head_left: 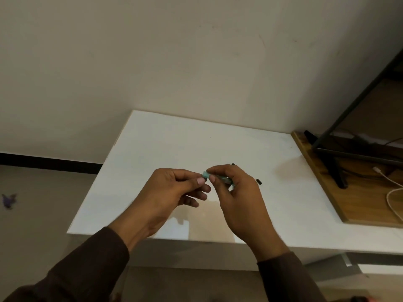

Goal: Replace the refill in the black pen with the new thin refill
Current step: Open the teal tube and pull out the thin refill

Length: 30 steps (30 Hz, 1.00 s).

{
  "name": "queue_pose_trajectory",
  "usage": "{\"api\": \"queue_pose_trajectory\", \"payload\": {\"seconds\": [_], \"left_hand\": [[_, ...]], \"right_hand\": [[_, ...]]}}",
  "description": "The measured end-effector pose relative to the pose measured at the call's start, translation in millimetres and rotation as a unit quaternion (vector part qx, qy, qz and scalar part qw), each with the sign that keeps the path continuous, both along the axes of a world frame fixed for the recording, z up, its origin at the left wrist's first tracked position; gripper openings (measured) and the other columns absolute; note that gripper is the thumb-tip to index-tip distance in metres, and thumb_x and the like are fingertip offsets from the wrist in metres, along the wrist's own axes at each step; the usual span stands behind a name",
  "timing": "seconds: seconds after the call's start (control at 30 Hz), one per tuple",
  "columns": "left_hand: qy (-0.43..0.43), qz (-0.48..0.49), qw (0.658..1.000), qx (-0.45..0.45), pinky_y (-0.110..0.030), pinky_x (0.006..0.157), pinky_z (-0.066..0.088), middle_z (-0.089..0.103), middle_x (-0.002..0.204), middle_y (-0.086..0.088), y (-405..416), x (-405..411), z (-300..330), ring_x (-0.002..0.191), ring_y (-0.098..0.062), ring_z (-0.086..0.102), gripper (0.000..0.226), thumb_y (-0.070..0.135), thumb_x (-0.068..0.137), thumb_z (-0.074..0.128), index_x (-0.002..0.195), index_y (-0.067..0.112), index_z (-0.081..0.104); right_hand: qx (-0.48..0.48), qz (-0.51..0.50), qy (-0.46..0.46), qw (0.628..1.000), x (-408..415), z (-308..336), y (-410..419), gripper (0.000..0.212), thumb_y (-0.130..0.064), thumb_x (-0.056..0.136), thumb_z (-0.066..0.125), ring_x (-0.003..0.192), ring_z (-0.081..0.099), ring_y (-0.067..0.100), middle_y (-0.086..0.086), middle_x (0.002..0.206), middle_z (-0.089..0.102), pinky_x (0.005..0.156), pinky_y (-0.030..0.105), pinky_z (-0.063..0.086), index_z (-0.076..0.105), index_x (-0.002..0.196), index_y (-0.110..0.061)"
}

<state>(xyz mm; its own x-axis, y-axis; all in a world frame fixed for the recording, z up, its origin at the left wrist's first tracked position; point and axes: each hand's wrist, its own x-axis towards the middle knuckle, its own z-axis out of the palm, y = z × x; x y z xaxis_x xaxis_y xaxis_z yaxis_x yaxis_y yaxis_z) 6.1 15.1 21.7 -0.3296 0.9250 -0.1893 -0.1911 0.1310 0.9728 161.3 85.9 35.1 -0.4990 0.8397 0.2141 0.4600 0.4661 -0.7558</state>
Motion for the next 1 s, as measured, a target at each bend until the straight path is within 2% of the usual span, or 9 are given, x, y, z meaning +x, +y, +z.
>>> {"api": "queue_pose_trajectory", "payload": {"seconds": [0.1,0.2,0.23,0.37,0.57,0.7,0.87,1.0], "left_hand": [[-0.012,0.010,1.000,-0.005,-0.025,0.065,0.062,0.083,0.087,-0.011,0.4,-0.4,-0.2,0.075,-0.022,0.080,0.015,0.016,0.093,0.071,0.090,0.017,0.086],[-0.026,0.019,0.999,-0.012,-0.025,0.064,0.062,0.083,0.086,-0.011,-0.4,0.7,0.5,0.074,-0.023,0.081,0.015,0.015,0.092,0.072,0.087,0.017,0.086],[-0.031,0.022,0.999,-0.013,-0.025,0.064,0.062,0.083,0.086,-0.011,-0.3,0.6,0.7,0.074,-0.024,0.081,0.015,0.014,0.091,0.072,0.087,0.017,0.086],[-0.061,0.016,0.998,-0.013,-0.024,0.063,0.062,0.083,0.087,-0.014,-0.3,-1.6,2.8,0.077,-0.026,0.082,0.014,0.010,0.090,0.073,0.087,0.013,0.086],[-0.105,0.000,0.994,-0.010,-0.028,0.068,0.064,0.083,0.094,-0.018,0.4,-4.4,1.1,0.086,-0.032,0.082,0.012,0.007,0.087,0.074,0.093,0.009,0.084],[-0.149,-0.018,0.989,0.003,-0.030,0.071,0.065,0.081,0.100,-0.022,0.6,-5.3,0.5,0.092,-0.034,0.081,0.028,0.015,0.072,0.079,0.098,0.003,0.083],[-0.155,-0.022,0.988,-0.008,-0.031,0.068,0.065,0.081,0.096,-0.024,0.0,-4.8,-0.2,0.088,-0.035,0.081,0.028,0.015,0.069,0.079,0.094,0.003,0.083],[-0.135,-0.017,0.991,-0.009,-0.029,0.067,0.065,0.082,0.094,-0.022,-0.2,-5.0,1.5,0.086,-0.034,0.082,0.028,0.018,0.069,0.080,0.093,0.003,0.083]], "right_hand": [[0.040,0.005,-0.025,0.999,-0.8,1.7,-2.2,0.016,-0.022,0.100,0.062,0.096,0.059,0.003,-0.009,0.109,0.069,0.080,0.007,0.044,0.071,0.114,-0.025],[0.079,0.008,-0.046,0.996,-0.4,2.6,-3.5,0.018,-0.020,0.100,0.063,0.097,0.054,0.005,-0.005,0.110,0.069,0.098,0.028,0.049,0.073,0.115,-0.023],[0.093,0.007,-0.053,0.994,-0.6,2.7,-3.8,0.019,-0.019,0.100,0.063,0.098,0.053,0.007,-0.004,0.110,0.069,0.100,0.033,0.049,0.073,0.115,-0.022],[0.132,0.009,-0.089,0.987,-1.6,4.7,-4.7,0.020,-0.016,0.100,0.064,0.102,0.054,0.017,0.000,0.109,0.070,0.085,0.024,0.044,0.074,0.116,-0.020],[0.152,0.017,-0.098,0.983,-1.5,4.6,-3.8,0.020,-0.010,0.099,0.064,0.096,0.054,0.019,0.001,0.104,0.069,0.079,0.023,0.041,0.075,0.113,-0.019],[0.162,0.010,-0.089,0.983,-1.4,4.9,-3.3,0.022,-0.005,0.097,0.066,0.091,0.053,0.017,-0.001,0.098,0.066,0.074,0.016,0.038,0.076,0.109,-0.020],[0.174,0.011,-0.113,0.978,-0.9,5.9,-2.9,0.022,-0.005,0.095,0.069,0.092,0.056,0.020,0.001,0.099,0.067,0.075,0.025,0.043,0.077,0.110,-0.019],[0.156,0.008,-0.110,0.982,-0.6,7.2,-1.8,0.019,-0.012,0.098,0.066,0.094,0.055,0.018,0.000,0.102,0.068,0.079,0.026,0.043,0.076,0.112,-0.020]]}}
